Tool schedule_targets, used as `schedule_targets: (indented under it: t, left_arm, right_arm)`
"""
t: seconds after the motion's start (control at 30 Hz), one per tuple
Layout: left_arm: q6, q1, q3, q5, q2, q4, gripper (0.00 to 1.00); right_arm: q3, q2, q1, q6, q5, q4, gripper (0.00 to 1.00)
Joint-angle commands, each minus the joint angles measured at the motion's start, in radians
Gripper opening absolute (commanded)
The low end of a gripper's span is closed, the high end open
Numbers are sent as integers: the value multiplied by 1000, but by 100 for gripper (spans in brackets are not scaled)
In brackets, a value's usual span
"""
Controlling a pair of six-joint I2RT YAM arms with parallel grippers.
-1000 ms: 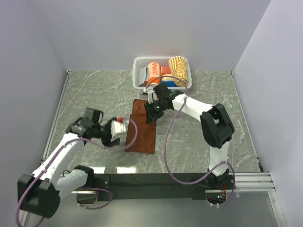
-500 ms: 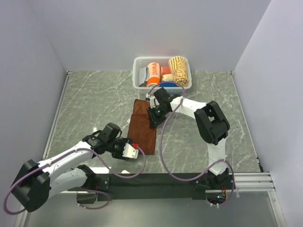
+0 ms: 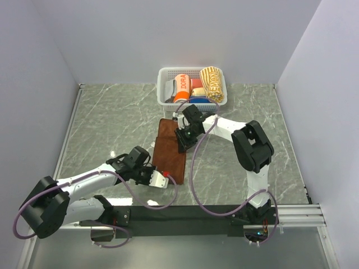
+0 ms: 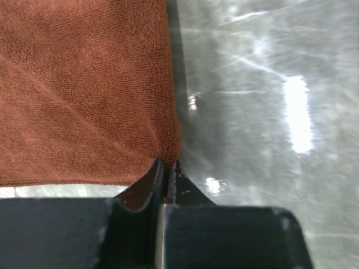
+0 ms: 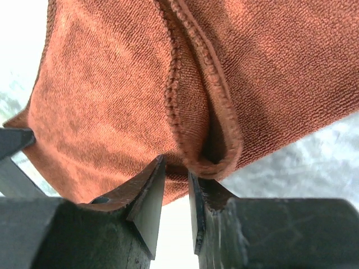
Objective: Roll the towels
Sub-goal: Roll the towel
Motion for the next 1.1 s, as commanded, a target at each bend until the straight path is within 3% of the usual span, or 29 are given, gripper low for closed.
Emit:
schedule_targets:
  t: [0.0, 0.13, 0.37, 0.57, 0.8, 1.07]
  left_arm:
    - [-25, -18, 71, 105, -14, -192, 1]
    - [-66, -26, 178, 218, -34, -345, 1]
    - [-135, -26, 305, 298, -15, -458, 0]
    - [-125, 46, 436, 335, 122, -475, 1]
    - [-92, 243, 635, 415, 366, -527, 1]
    - [-103, 327, 816, 403, 584, -495, 4]
  right_arm:
    - [-37, -84, -3, -50, 0, -39, 31]
    - [-65, -152, -6, -97, -3, -87, 31]
    - [-11, -250, -67, -161, -30, -171, 37]
    - [85, -242, -124, -190, -58, -251, 39]
    - [111, -250, -150, -204, -98, -288, 43]
    - [111, -247, -152, -197, -108, -288, 45]
